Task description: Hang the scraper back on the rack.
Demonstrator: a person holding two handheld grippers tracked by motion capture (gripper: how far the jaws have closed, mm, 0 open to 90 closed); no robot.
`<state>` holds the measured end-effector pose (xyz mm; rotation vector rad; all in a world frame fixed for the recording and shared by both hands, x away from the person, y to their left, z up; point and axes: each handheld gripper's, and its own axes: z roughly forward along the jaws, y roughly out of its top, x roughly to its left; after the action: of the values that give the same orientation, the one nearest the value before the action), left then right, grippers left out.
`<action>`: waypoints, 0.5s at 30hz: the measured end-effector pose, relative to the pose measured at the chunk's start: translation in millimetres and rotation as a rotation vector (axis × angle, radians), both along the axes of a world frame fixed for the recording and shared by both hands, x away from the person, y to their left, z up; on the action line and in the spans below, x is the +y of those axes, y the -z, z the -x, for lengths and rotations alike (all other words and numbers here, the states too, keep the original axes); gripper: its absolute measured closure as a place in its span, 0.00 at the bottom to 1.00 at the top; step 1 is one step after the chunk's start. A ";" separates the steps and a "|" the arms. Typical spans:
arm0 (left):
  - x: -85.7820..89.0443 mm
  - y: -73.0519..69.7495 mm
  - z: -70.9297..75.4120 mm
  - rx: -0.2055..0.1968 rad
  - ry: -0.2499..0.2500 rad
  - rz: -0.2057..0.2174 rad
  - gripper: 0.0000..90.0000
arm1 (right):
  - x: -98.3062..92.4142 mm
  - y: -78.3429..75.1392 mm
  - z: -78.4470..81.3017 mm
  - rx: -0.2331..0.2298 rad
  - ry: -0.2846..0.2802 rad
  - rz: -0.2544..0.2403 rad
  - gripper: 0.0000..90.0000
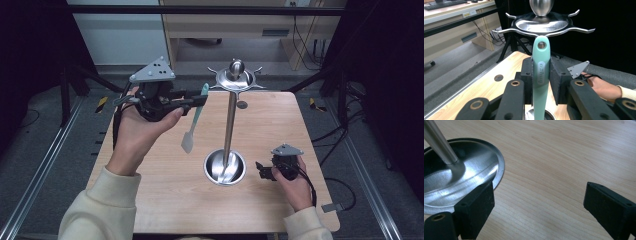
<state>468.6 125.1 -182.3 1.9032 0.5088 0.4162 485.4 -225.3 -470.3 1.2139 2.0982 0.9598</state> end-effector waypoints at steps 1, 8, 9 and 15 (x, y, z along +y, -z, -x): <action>0.0 0.0 0.0 0.000 0.000 0.000 0.82 | 0.0 0.0 0.0 0.000 0.000 0.000 0.11; -4.7 2.4 -3.5 0.007 -0.001 -0.005 0.82 | -0.2 -0.1 -0.1 0.000 0.001 -0.002 0.11; -5.3 2.4 -3.7 0.007 0.001 -0.006 0.82 | -0.4 -0.1 -0.3 -0.003 -0.003 0.001 0.11; -8.9 3.3 -5.7 0.012 0.003 0.000 0.82 | -0.1 -0.3 0.1 -0.001 -0.001 -0.003 0.11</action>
<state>474.3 116.2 -185.6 1.9074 0.5133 0.4029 485.3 -225.3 -470.0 1.2140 2.0976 0.9639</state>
